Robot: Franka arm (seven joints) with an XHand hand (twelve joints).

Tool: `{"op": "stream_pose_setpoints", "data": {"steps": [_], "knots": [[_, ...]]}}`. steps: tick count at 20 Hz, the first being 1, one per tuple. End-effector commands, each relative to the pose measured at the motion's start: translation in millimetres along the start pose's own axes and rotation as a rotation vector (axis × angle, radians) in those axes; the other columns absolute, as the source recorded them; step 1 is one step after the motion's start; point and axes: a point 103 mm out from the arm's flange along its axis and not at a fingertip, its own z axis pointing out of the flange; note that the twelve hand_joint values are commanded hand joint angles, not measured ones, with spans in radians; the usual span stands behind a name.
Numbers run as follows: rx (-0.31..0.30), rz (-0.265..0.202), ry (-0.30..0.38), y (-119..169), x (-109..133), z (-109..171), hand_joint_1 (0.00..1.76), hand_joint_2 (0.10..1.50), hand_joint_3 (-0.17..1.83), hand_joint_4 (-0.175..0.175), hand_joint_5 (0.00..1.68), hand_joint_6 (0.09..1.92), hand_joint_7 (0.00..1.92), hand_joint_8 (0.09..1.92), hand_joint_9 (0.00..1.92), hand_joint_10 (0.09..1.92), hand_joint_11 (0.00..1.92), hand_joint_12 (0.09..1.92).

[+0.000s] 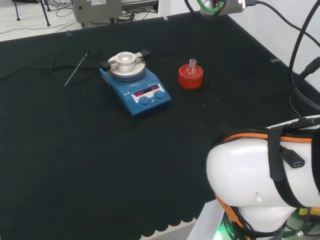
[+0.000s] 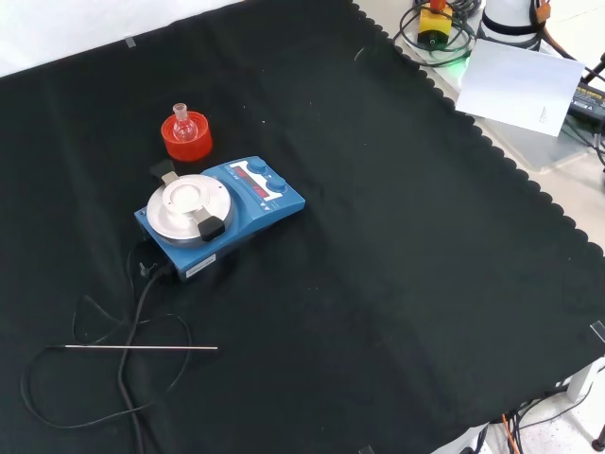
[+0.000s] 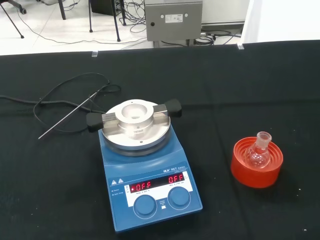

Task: Pick up the round-bottom flask.

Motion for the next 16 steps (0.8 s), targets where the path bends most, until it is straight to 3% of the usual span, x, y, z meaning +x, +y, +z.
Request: {"op": "stream_pose_setpoints", "data": {"steps": [1,5,16], "knots": [[-0.013,0.000,-0.012,0,1,0,0.06,1.17,0.56,-0.032,0.20,0.33,0.07,0.57,0.14,0.67,0.00,1.02],[-0.006,-0.001,-0.024,2,1,2,0.02,1.32,0.30,-0.029,0.28,0.13,0.09,0.53,0.14,0.67,0.00,1.00],[0.009,0.033,-0.009,25,-9,18,0.03,1.34,0.23,-0.030,0.31,0.09,0.10,0.52,0.14,0.66,0.00,1.00]]}}
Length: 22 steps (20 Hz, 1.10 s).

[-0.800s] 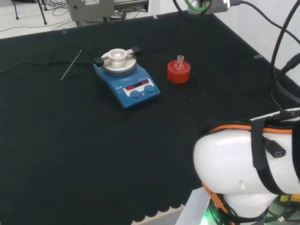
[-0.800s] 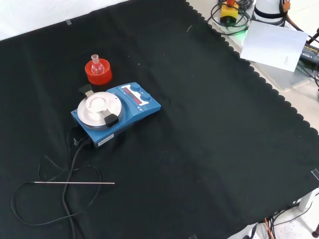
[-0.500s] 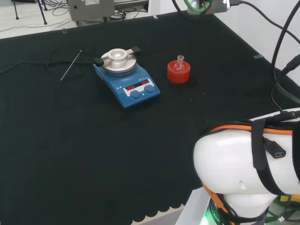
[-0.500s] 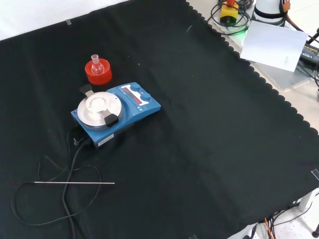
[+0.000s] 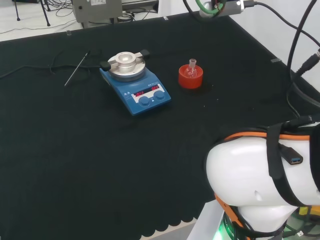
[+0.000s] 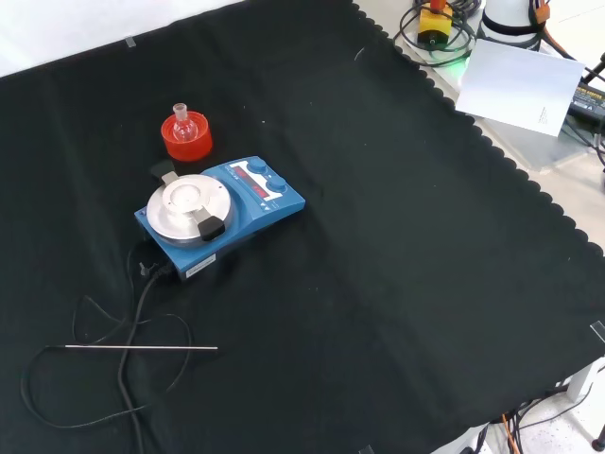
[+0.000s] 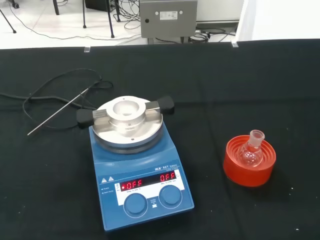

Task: Pick up the round-bottom flask.

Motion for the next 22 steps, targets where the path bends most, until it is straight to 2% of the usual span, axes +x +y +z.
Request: {"op": "stream_pose_setpoints", "data": {"steps": [1,4,7,12,18,22], "knots": [[-0.007,0.028,0.015,19,-7,12,0.03,1.34,0.22,-0.030,0.31,0.09,0.10,0.52,0.14,0.66,0.00,1.00],[-0.031,0.046,0.034,33,-14,24,0.09,1.32,0.20,-0.033,0.31,0.09,0.12,0.53,0.17,0.67,0.00,1.02],[-0.025,0.071,0.066,51,-27,39,0.18,1.29,0.18,-0.038,0.33,0.09,0.15,0.54,0.20,0.68,0.00,1.07],[-0.016,0.103,0.108,97,-50,66,0.26,1.25,0.16,-0.048,0.35,0.09,0.18,0.57,0.25,0.70,0.00,1.13],[-0.008,0.133,0.150,154,-86,99,0.30,1.23,0.16,-0.055,0.37,0.09,0.20,0.59,0.28,0.71,0.00,1.15],[-0.001,0.154,0.159,176,-101,123,0.30,1.22,0.16,-0.061,0.38,0.09,0.20,0.60,0.29,0.71,0.00,1.17]]}}
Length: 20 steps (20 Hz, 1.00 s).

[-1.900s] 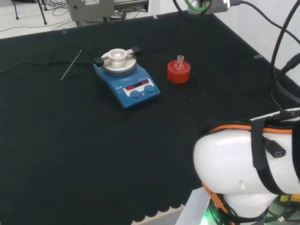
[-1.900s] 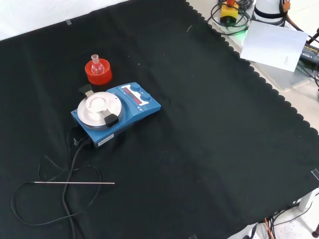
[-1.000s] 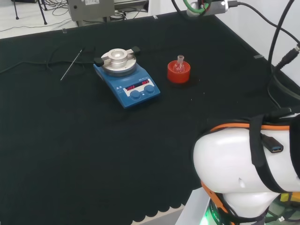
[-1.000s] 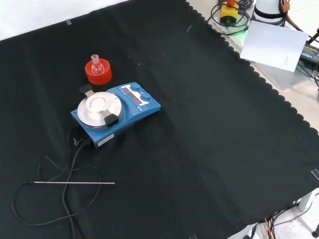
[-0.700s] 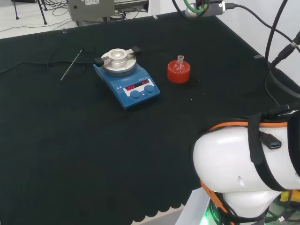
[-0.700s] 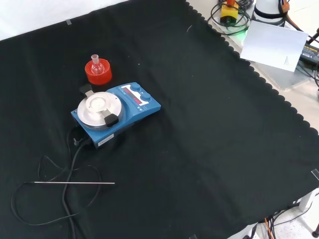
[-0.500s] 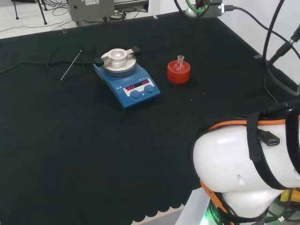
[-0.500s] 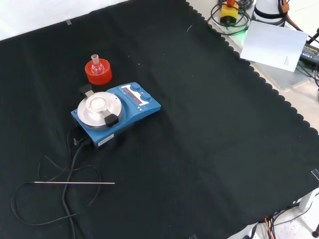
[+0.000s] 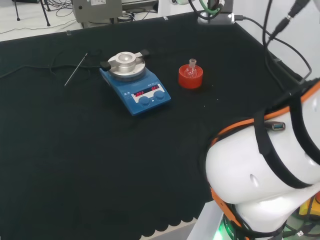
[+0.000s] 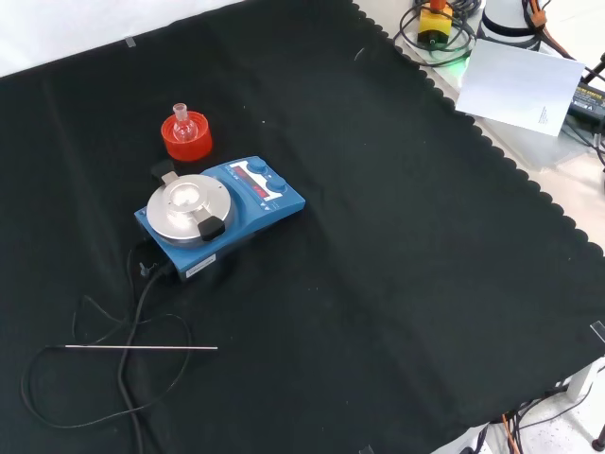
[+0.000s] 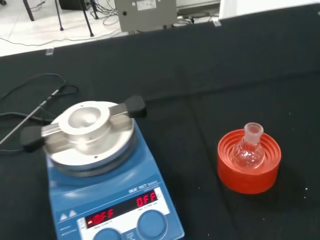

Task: Pick up the round-bottom flask.

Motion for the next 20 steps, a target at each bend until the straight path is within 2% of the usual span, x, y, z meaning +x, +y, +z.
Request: {"op": "stream_pose_setpoints", "data": {"steps": [1,13,20], "knots": [[-0.027,0.063,0.058,79,-53,42,0.30,1.22,0.16,-0.062,0.39,0.09,0.21,0.60,0.29,0.71,0.00,1.17],[0.013,0.113,0.092,122,-85,108,0.37,1.17,0.15,-0.068,0.41,0.09,0.21,0.63,0.30,0.71,0.00,1.18],[0.010,0.121,0.126,140,-100,147,0.52,1.09,0.13,-0.072,0.47,0.09,0.24,0.65,0.33,0.72,0.00,1.17]]}}
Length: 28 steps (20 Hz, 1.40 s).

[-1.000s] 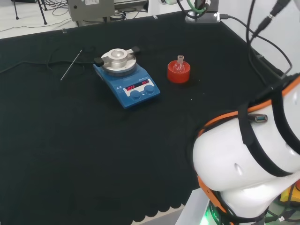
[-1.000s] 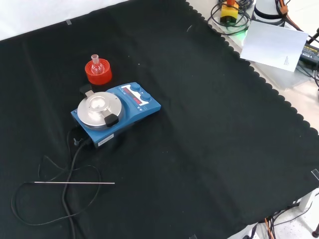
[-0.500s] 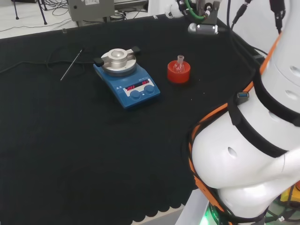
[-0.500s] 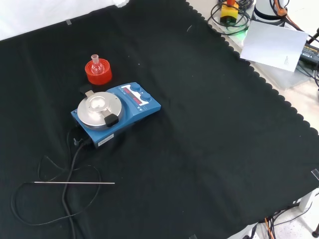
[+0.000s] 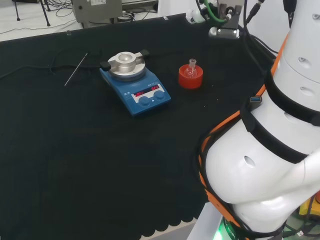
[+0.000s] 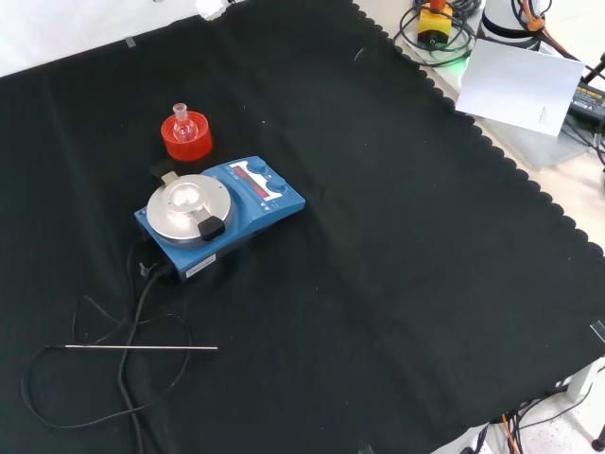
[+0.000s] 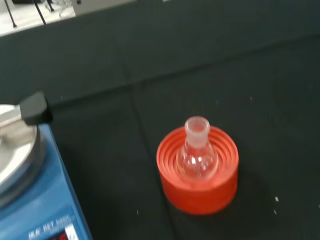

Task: Pick up the round-bottom flask.

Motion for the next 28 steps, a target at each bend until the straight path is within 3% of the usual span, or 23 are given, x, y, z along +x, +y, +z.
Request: {"op": "stream_pose_setpoints", "data": {"steps": [1,18,26,28], "knots": [[0.006,0.020,0.096,48,-22,75,0.54,1.08,0.13,-0.073,0.48,0.09,0.25,0.66,0.34,0.72,0.00,1.18],[0.043,0.060,0.177,71,-36,149,0.64,0.98,0.14,-0.076,0.53,0.09,0.27,0.67,0.38,0.71,0.00,1.19],[0.057,0.071,0.179,76,-43,179,0.71,0.93,0.15,-0.073,0.54,0.09,0.28,0.67,0.39,0.71,0.00,1.20],[0.059,0.075,0.183,78,-45,185,0.73,0.88,0.23,-0.072,0.55,0.09,0.28,0.67,0.40,0.70,0.00,1.21]]}}
